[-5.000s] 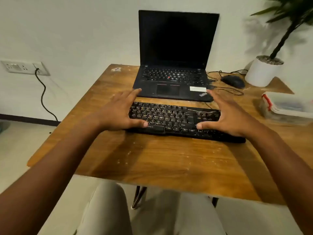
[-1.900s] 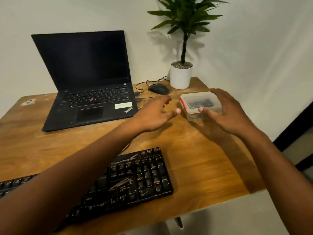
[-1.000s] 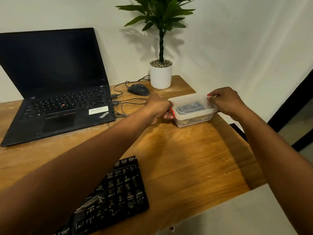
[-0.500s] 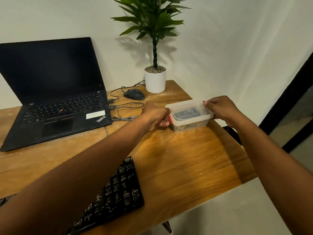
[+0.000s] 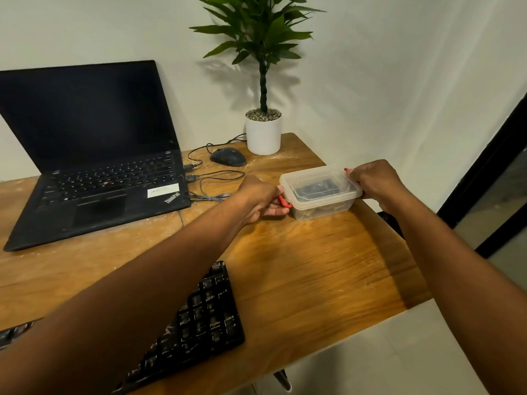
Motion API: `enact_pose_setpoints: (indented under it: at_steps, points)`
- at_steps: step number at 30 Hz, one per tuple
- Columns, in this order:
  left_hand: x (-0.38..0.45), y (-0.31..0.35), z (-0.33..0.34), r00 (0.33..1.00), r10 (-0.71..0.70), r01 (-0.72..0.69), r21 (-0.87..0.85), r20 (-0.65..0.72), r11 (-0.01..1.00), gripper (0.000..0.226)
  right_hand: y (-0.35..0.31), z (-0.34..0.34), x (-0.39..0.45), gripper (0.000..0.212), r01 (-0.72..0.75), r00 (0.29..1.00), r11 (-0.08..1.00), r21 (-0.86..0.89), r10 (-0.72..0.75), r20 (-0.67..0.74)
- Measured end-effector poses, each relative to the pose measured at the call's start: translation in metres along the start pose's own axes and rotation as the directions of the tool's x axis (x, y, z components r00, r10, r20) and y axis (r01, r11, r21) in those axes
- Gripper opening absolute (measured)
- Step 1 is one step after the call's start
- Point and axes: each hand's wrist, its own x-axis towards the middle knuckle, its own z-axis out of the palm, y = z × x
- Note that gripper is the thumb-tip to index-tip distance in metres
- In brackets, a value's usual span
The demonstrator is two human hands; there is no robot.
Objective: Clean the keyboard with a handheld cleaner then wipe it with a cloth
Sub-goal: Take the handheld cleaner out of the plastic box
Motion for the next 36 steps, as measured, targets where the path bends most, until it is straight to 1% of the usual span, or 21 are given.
enact_pose_setpoints:
  at_steps: [3, 5, 6, 7, 8, 9, 10, 11, 12, 14, 15, 17, 20, 23, 28, 30, 32, 34, 35, 36]
  points:
    - [0.001, -0.002, -0.004, 1.0, -0.008, 0.008, -0.038, -0.011, 0.999, 0.026, -0.002, 0.0, -0.001, 0.02, -0.005, 1.0, 1.0, -0.013, 0.005, -0.003]
    - [0.004, -0.002, -0.006, 0.999, 0.009, -0.01, -0.012, -0.039, 1.0, 0.031, -0.002, 0.0, -0.001, 0.021, -0.013, 1.0, 0.999, -0.035, 0.013, -0.007]
    - [0.006, -0.003, -0.007, 0.997, 0.035, -0.033, 0.034, -0.071, 0.999, 0.034, -0.003, 0.0, 0.0, 0.021, -0.018, 1.0, 0.999, -0.042, 0.018, -0.011]
    - [0.008, -0.003, -0.007, 0.989, 0.084, -0.068, 0.129, -0.119, 0.989, 0.036, -0.003, 0.001, 0.0, 0.022, -0.024, 1.0, 0.999, -0.047, 0.023, -0.014]
    - [0.01, -0.002, -0.007, 0.972, 0.167, -0.113, 0.29, -0.167, 0.95, 0.038, -0.003, 0.001, 0.0, 0.023, -0.028, 1.0, 0.998, -0.05, 0.027, -0.015]
    - [0.011, -0.001, -0.007, 0.938, 0.284, -0.162, 0.475, -0.198, 0.865, 0.04, -0.003, 0.001, 0.001, 0.024, -0.031, 0.999, 0.998, -0.054, 0.03, -0.015]
    - [0.009, 0.001, -0.005, 0.898, 0.4, -0.216, 0.607, -0.185, 0.765, 0.045, -0.003, 0.001, 0.001, 0.024, -0.032, 0.999, 0.998, -0.054, 0.032, -0.015]
    - [0.007, 0.003, -0.002, 0.863, 0.489, -0.284, 0.675, -0.129, 0.681, 0.053, -0.003, 0.0, 0.0, 0.023, -0.036, 0.999, 0.998, -0.05, 0.035, -0.014]
    - [0.005, 0.006, 0.002, 0.844, 0.536, -0.362, 0.696, -0.038, 0.619, 0.061, -0.003, 0.0, 0.0, 0.023, -0.04, 0.999, 0.998, -0.038, 0.04, -0.015]
    - [0.0, 0.008, 0.011, 0.824, 0.542, -0.474, 0.723, 0.164, 0.502, 0.074, -0.002, -0.001, 0.001, 0.023, -0.054, 0.998, 0.999, -0.001, 0.054, -0.021]
    - [-0.001, 0.007, 0.015, 0.821, 0.522, -0.493, 0.749, 0.231, 0.443, 0.077, -0.002, -0.002, 0.001, 0.022, -0.06, 0.998, 0.998, 0.021, 0.061, -0.023]
    - [0.0, 0.004, 0.02, 0.811, 0.515, -0.499, 0.787, 0.278, 0.361, 0.083, -0.001, -0.003, 0.001, 0.021, -0.077, 0.997, 0.995, 0.068, 0.078, -0.009]
    - [0.001, 0.002, 0.023, 0.801, 0.543, -0.481, 0.81, 0.252, 0.334, 0.089, 0.0, -0.005, 0.001, 0.021, -0.104, 0.995, 0.987, 0.121, 0.102, 0.024]
    - [0.002, 0.003, 0.023, 0.8, 0.546, -0.479, 0.813, 0.25, 0.33, 0.093, 0.001, -0.005, 0.003, 0.018, -0.128, 0.992, 0.984, 0.126, 0.125, 0.032]
    - [0.001, 0.004, 0.023, 0.801, 0.543, -0.479, 0.814, 0.251, 0.33, 0.094, 0.012, -0.006, 0.001, 0.01, -0.237, 0.97, 0.947, 0.216, 0.219, 0.106]
    - [0.001, 0.004, 0.023, 0.803, 0.541, -0.481, 0.809, 0.251, 0.338, 0.093, 0.018, -0.005, 0.002, 0.01, -0.237, 0.971, 0.954, 0.182, 0.226, 0.079]
    - [0.001, 0.004, 0.023, 0.802, 0.542, -0.486, 0.8, 0.25, 0.35, 0.092, 0.021, -0.003, 0.007, 0.01, -0.216, 0.976, 0.97, 0.108, 0.214, 0.031]
    - [0.002, 0.003, 0.023, 0.801, 0.547, -0.489, 0.793, 0.244, 0.362, 0.093, 0.02, -0.005, 0.01, 0.007, -0.143, 0.99, 0.988, -0.055, 0.143, -0.017]
    - [0.003, 0.001, 0.023, 0.801, 0.548, -0.489, 0.792, 0.241, 0.366, 0.094, 0.019, -0.006, 0.009, 0.007, -0.099, 0.994, 0.989, -0.109, 0.093, -0.054]
    - [0.004, 0.0, 0.023, 0.801, 0.549, -0.488, 0.791, 0.238, 0.369, 0.096, 0.017, -0.008, 0.008, 0.008, -0.062, 0.994, 0.992, -0.111, 0.052, -0.093]
